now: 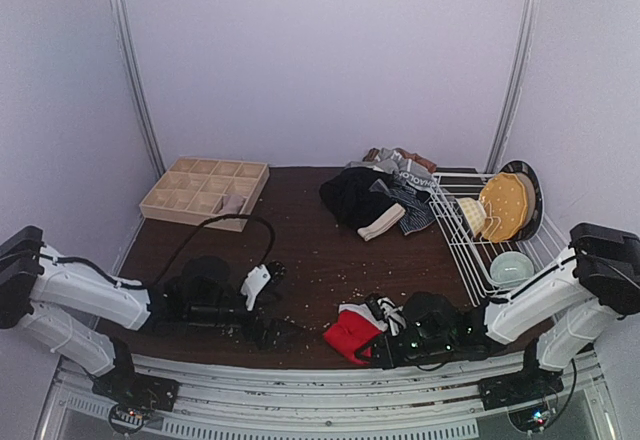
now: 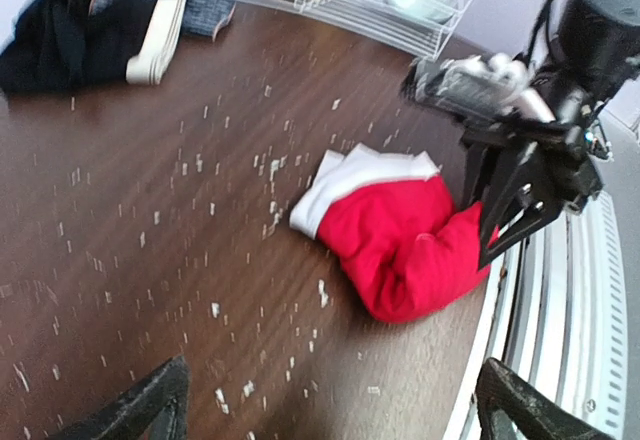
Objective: Roll the underwear
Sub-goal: Roll the underwear at the center of the board.
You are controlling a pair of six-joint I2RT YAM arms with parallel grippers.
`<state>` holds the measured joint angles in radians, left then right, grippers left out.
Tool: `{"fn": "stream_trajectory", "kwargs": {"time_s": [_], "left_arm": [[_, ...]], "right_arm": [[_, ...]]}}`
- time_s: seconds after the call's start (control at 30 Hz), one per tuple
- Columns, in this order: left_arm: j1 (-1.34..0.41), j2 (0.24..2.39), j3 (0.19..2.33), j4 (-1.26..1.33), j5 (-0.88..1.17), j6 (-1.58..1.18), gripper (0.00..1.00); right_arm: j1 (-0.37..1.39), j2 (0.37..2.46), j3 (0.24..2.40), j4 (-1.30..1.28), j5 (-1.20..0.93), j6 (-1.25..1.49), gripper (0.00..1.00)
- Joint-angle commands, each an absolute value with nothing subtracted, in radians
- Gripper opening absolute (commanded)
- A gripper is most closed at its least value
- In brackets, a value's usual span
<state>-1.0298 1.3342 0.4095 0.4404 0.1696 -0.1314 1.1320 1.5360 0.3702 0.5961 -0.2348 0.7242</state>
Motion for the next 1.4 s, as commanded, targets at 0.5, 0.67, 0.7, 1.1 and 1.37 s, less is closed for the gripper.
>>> {"fn": "stream_trajectory", "kwargs": {"time_s": [0.5, 0.67, 0.7, 1.1, 1.37], "left_arm": [[-1.111, 1.634, 0.576, 0.658, 0.325, 0.166, 0.87], [-1.105, 1.681, 0.671, 0.465, 0.325, 0.034, 0.83], [-1.1, 1.688, 0.692, 0.415, 0.329, -0.01, 0.83], [-1.06, 1.759, 0.826, 0.213, 0.459, -0.312, 0.85], [-1.005, 1.84, 0.874, 0.224, 0.549, -0.395, 0.68]], "right_arm": [[1.026, 1.814, 0.239, 0.937, -0.395, 0.93, 0.0], [1.026, 1.809, 0.241, 0.919, -0.39, 0.911, 0.0], [1.026, 1.808, 0.245, 0.913, -0.389, 0.908, 0.0], [1.036, 1.801, 0.266, 0.864, -0.383, 0.89, 0.0], [1.056, 1.783, 0.295, 0.792, -0.365, 0.865, 0.0]]}}
